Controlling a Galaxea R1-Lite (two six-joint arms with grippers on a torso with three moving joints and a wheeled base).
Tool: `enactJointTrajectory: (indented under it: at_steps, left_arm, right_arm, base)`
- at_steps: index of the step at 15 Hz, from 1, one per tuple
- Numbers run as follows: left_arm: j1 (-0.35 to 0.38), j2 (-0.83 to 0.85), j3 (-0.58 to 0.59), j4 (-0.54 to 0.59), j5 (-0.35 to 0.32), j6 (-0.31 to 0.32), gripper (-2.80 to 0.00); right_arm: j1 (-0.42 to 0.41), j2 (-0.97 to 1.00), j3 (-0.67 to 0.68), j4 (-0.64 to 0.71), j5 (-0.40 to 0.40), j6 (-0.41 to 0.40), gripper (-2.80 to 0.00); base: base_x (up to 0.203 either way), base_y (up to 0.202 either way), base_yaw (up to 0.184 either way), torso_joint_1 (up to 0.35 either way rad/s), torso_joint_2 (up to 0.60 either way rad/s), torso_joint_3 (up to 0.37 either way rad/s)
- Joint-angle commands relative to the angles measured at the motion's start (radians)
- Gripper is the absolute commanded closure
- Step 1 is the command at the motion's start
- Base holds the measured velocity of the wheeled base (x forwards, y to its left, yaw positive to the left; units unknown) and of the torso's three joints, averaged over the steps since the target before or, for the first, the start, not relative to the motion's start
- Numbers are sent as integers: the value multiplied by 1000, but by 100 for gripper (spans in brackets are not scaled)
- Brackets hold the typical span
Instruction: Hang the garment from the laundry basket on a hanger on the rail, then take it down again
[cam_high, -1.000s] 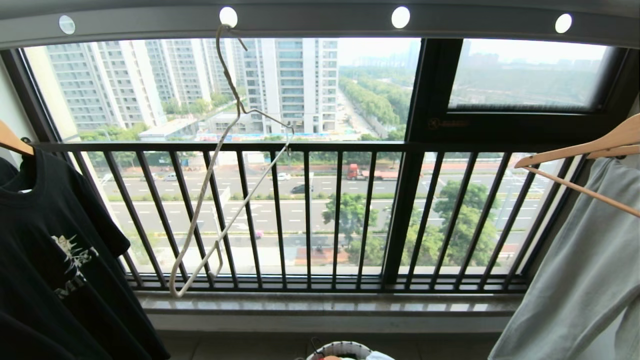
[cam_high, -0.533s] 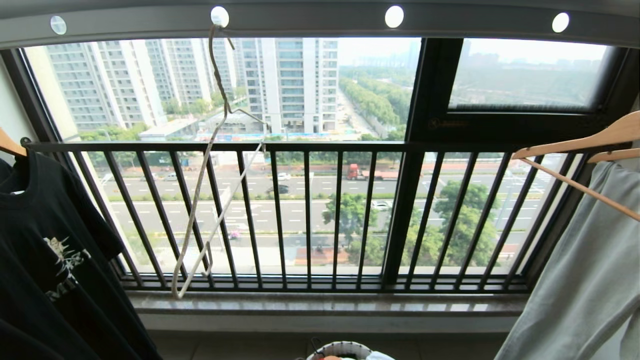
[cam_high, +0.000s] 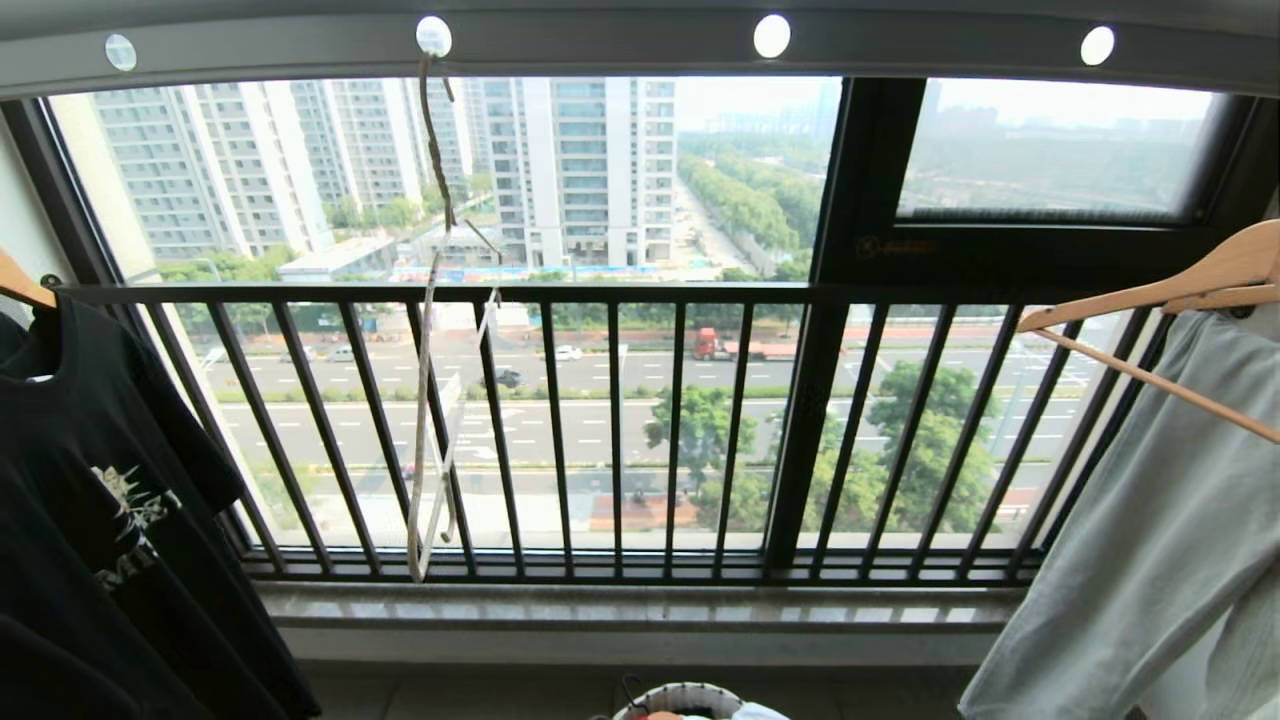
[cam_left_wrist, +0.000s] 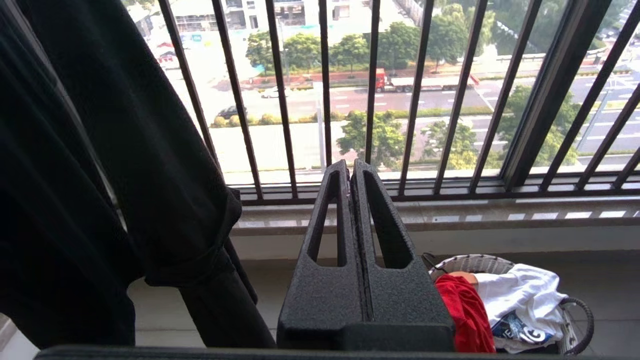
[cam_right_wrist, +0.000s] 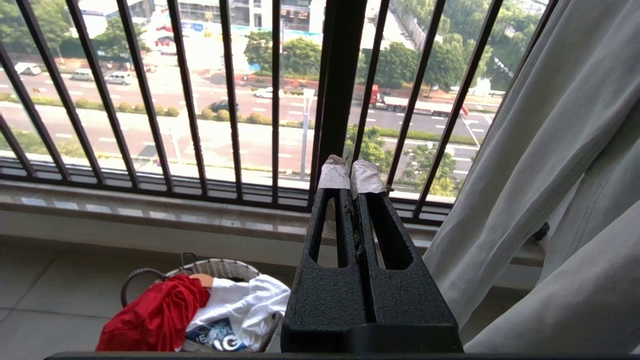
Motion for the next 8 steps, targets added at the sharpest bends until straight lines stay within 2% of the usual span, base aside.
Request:
enactJointTrajectory:
  at_steps: [1,8]
  left_arm:
    - [0,0,0,0,16,-17,0]
    - [0,0,0,0,17,-17,0]
  right_arm:
    - [1,2,0,0,-1,6,0]
    - [1,2,0,0,-1,6,0]
  base:
    - [0,0,0,0,0,0]
    - [0,0,0,0,0,0]
